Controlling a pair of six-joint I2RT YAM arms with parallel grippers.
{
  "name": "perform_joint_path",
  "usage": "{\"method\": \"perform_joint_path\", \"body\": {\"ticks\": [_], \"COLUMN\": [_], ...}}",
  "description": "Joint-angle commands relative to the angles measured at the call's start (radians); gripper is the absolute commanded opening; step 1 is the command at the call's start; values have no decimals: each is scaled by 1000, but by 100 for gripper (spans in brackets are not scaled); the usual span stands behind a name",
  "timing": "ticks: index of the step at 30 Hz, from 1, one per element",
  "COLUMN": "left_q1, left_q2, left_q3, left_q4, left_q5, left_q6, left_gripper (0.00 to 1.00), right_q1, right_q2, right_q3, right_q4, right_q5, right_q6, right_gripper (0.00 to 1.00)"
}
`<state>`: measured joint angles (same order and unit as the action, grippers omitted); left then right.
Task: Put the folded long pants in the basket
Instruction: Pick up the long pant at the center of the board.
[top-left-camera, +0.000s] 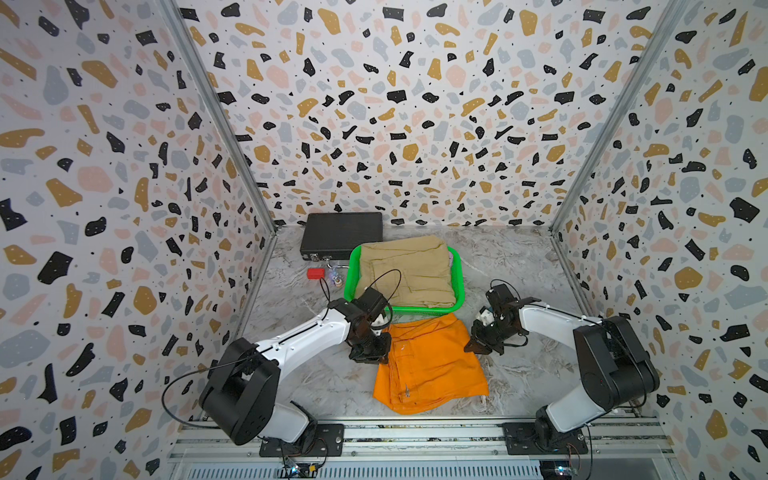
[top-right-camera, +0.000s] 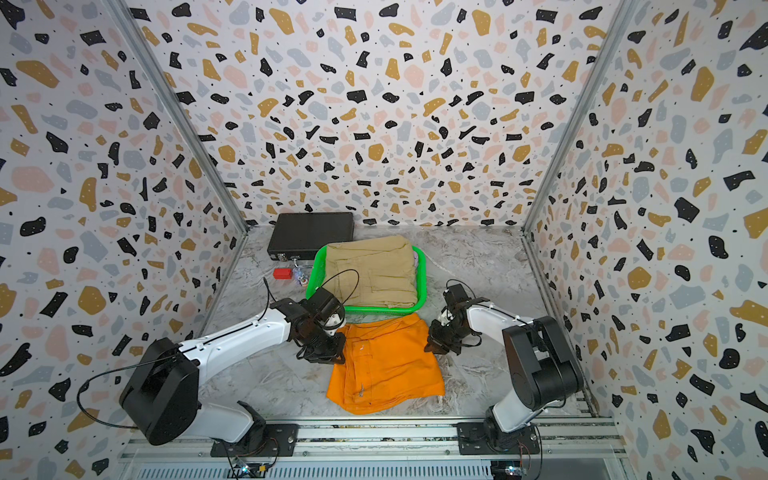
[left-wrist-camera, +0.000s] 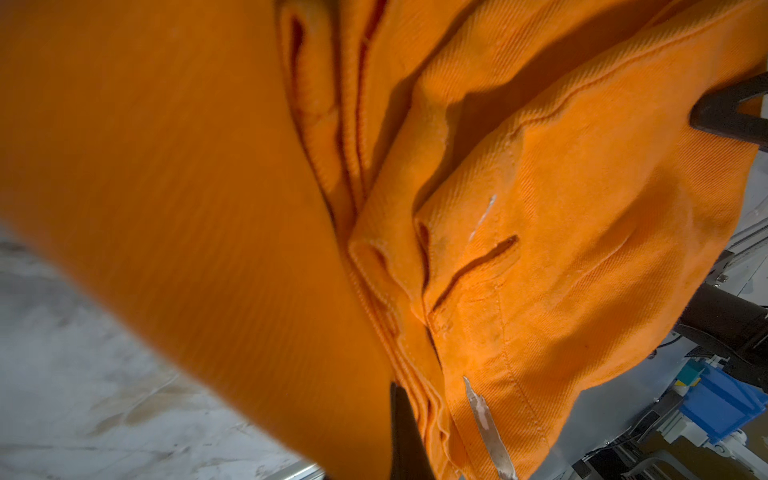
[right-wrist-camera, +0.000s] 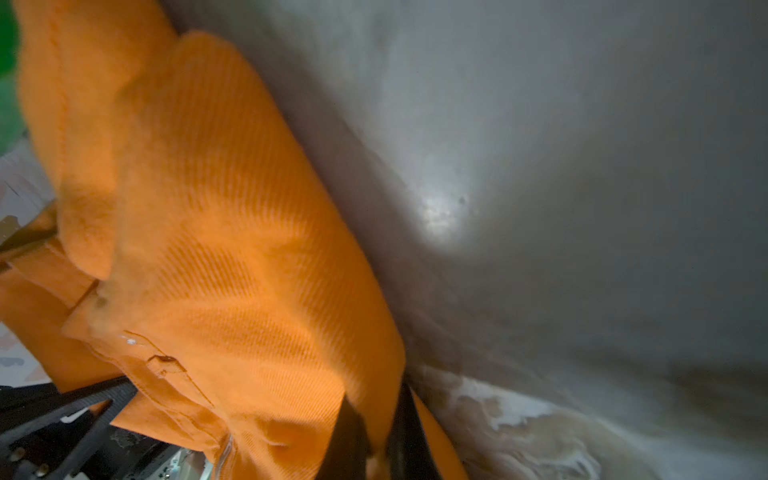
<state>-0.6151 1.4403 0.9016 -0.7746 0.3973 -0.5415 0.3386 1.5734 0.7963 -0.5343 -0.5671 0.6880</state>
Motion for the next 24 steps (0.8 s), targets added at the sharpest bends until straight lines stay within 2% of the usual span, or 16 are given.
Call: {"method": "perform_joint_path", "body": {"ticks": [1,10,14,19,24], "left_q1": [2,3,4,37,181], "left_q2": [-16,-154,-183,-181,-93], "left_q3": [46,204,322,498,648], "left_q4": [-32,-242,-339,-421,-463], "left_q5": [6,-39,-46,-35,76], "left_q6": [21,19,22,40,91], "left_gripper": [0,0,0,0,0], "right_q1": [10,17,19,19,19], "right_q2": [-83,-386,-461,-452,-324], "right_q3": [6,142,248,454,674], "right_q4": [-41,-366,-481,-586,-615], "right_q5": [17,70,64,79,94], "right_q6": [0,-22,-20,-33,-54], "right_gripper": [0,0,0,0,0]}}
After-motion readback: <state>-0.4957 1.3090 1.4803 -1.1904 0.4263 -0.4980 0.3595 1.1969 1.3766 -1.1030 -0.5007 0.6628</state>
